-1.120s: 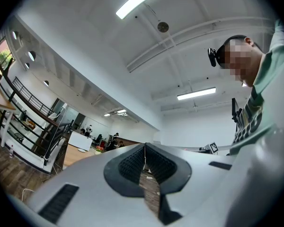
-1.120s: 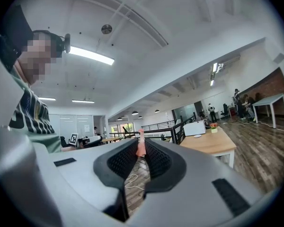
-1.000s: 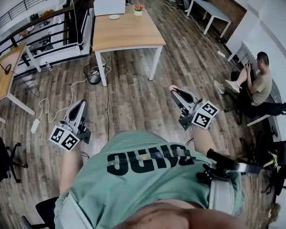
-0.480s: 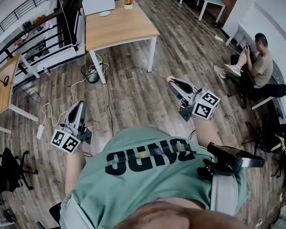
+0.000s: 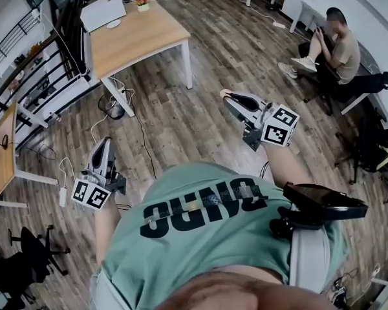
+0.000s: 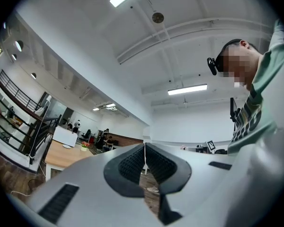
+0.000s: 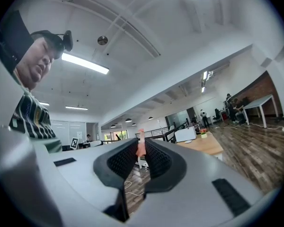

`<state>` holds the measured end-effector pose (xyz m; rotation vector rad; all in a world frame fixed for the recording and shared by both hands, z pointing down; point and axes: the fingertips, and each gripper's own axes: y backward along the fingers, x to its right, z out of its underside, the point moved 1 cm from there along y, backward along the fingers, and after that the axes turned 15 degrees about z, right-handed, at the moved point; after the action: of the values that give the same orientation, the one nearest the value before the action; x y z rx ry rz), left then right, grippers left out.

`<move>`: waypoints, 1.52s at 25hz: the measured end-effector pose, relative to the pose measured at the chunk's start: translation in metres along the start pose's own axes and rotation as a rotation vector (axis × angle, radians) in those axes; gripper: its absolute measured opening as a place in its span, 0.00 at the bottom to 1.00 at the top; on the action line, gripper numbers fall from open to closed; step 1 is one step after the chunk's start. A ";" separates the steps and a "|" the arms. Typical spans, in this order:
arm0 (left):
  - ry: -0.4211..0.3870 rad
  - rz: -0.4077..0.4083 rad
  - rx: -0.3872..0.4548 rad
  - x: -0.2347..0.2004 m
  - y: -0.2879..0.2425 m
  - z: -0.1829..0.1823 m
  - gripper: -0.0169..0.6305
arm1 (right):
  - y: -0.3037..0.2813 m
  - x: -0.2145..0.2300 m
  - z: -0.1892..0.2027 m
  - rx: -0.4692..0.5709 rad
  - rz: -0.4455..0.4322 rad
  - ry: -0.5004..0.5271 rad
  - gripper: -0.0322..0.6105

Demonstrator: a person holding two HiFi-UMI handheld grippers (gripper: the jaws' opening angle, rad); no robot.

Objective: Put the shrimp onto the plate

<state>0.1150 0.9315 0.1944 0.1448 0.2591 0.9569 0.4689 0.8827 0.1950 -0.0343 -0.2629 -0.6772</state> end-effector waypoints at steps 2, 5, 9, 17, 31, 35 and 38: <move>-0.001 0.017 -0.008 0.008 -0.016 0.004 0.04 | 0.012 0.013 -0.002 0.004 0.013 -0.002 0.13; -0.003 0.033 -0.024 0.017 -0.038 0.009 0.04 | 0.027 0.032 -0.005 0.005 0.025 -0.009 0.13; 0.008 0.050 -0.047 0.032 -0.072 0.020 0.05 | 0.047 0.059 -0.009 0.003 0.026 -0.012 0.13; 0.029 0.091 -0.109 0.065 -0.126 0.038 0.05 | 0.090 0.105 -0.009 -0.003 0.042 -0.059 0.13; 0.081 0.138 -0.115 0.011 -0.126 0.052 0.05 | 0.046 0.109 0.005 -0.025 0.099 -0.073 0.13; 0.083 0.155 -0.088 -0.039 -0.098 0.044 0.04 | -0.002 0.084 0.004 -0.016 0.113 -0.027 0.13; 0.062 0.153 -0.075 -0.079 -0.067 0.026 0.04 | -0.047 0.054 0.004 -0.015 0.115 -0.005 0.13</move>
<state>0.1314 0.8281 0.2154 0.0671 0.2719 1.1230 0.4791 0.8132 0.2095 -0.0652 -0.2581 -0.5649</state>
